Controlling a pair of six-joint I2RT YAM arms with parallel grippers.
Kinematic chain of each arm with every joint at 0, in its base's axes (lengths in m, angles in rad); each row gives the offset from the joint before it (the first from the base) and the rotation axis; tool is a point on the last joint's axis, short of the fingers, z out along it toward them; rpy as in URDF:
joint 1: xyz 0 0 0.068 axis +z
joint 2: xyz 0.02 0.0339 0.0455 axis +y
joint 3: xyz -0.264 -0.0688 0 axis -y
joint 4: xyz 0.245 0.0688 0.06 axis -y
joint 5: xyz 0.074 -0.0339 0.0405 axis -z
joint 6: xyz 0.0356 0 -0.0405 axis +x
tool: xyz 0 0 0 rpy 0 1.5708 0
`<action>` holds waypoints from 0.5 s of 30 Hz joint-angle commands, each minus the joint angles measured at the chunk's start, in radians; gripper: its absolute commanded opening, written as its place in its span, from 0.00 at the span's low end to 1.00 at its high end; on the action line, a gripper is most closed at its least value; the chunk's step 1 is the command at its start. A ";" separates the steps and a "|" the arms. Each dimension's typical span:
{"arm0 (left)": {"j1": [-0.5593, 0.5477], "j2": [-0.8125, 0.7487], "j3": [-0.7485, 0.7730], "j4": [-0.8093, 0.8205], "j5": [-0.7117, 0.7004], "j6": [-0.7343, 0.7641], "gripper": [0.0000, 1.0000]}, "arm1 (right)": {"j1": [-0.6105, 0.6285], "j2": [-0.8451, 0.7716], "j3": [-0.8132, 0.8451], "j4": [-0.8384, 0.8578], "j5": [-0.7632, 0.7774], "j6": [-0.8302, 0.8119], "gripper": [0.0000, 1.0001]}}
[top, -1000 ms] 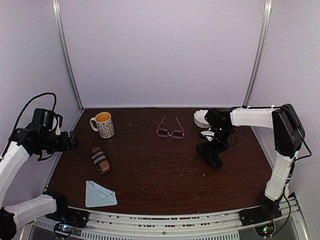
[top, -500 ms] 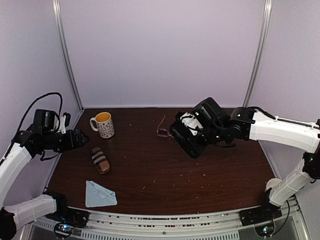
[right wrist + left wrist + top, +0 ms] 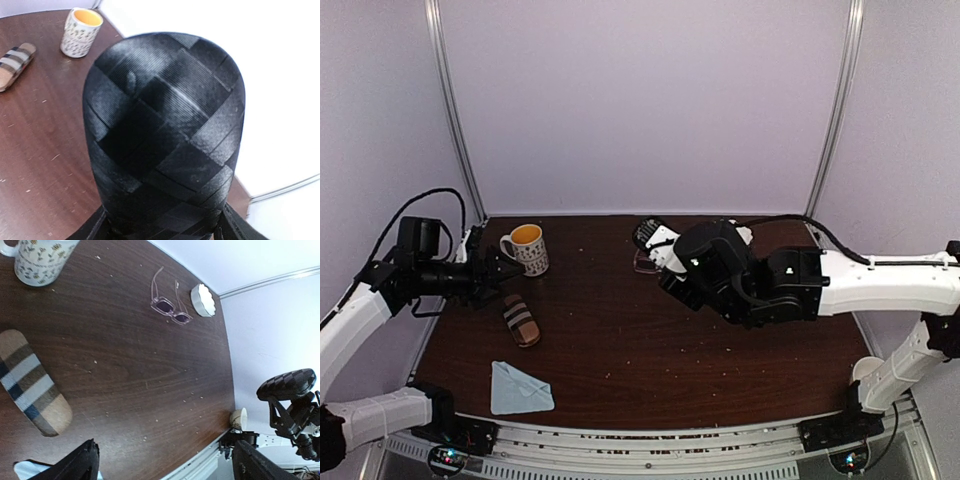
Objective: Organize the sunglasses
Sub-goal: Pass from the right arm to the left
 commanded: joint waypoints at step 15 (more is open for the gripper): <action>-0.297 0.128 -0.002 0.515 0.068 -0.521 0.98 | 0.172 0.167 0.030 0.445 0.325 -0.554 0.52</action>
